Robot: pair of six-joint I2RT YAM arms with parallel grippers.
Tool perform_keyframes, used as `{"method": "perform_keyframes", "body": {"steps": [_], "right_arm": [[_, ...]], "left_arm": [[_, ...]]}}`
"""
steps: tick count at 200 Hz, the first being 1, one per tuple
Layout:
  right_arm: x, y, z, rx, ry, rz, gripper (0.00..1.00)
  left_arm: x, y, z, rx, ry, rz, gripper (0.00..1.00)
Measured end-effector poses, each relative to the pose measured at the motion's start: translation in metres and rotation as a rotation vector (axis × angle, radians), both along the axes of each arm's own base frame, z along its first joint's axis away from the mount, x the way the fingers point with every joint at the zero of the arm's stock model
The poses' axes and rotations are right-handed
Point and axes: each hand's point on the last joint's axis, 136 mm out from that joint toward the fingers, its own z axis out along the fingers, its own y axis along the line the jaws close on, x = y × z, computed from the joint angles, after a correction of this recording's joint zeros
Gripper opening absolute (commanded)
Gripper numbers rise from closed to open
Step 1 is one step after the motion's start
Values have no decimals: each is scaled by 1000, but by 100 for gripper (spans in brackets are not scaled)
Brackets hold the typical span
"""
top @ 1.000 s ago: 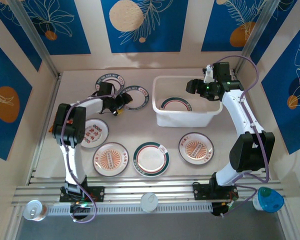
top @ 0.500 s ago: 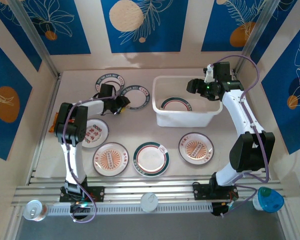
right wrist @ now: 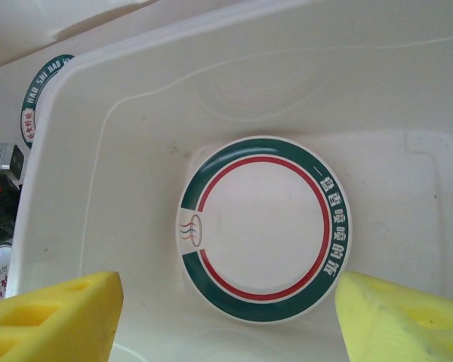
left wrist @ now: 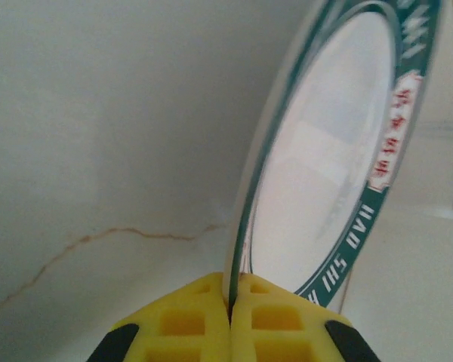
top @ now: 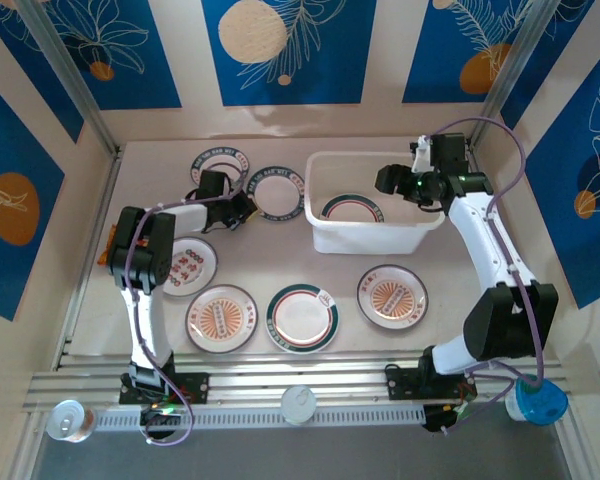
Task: Place the plates into the plastic bin on the countertop
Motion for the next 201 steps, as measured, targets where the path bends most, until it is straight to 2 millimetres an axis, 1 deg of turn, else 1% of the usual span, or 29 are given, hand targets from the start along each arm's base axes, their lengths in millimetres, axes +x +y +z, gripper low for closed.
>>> {"method": "perform_keyframes", "body": {"steps": [31, 52, 71, 73, 80, 82, 91, 93, 107, 128, 164, 192, 201], "right_arm": [[-10, 0, 10, 3, -31, -2, 74], [-18, -1, 14, 10, -49, -7, 73], [-26, 0, 18, 19, -65, -10, 74], [-27, 0, 19, 22, -67, -11, 74], [-30, 1, 21, 26, -73, -9, 73], [-31, 1, 22, 28, -74, -10, 73], [-34, 2, 24, 33, -82, -8, 73], [-35, 2, 25, 36, -83, -9, 73], [-41, 5, 28, 47, -92, -1, 73], [-49, 9, 33, 69, -104, 12, 73], [-58, 23, 43, 125, -113, 60, 73], [-66, 41, 48, 184, -101, 124, 74], [-69, 47, 49, 199, -98, 147, 74]], "left_arm": [[-7, 2, 16, -2, -18, -1, 0], [-13, 3, 35, -3, -41, -5, 0], [-19, 4, 60, 0, -89, -17, 0], [-20, 5, 66, 0, -100, -19, 0], [-21, 5, 74, 2, -120, -22, 0], [-22, 6, 81, 4, -136, -25, 0], [-25, 7, 93, 9, -161, -26, 0], [-26, 8, 99, 10, -175, -29, 0], [-31, 10, 122, 22, -225, -37, 0], [-41, 14, 153, 41, -292, -51, 0], [-63, 22, 192, 67, -365, -64, 0], [-83, 24, 220, 55, -407, -82, 0], [-87, 23, 225, 44, -414, -92, 0]]}}
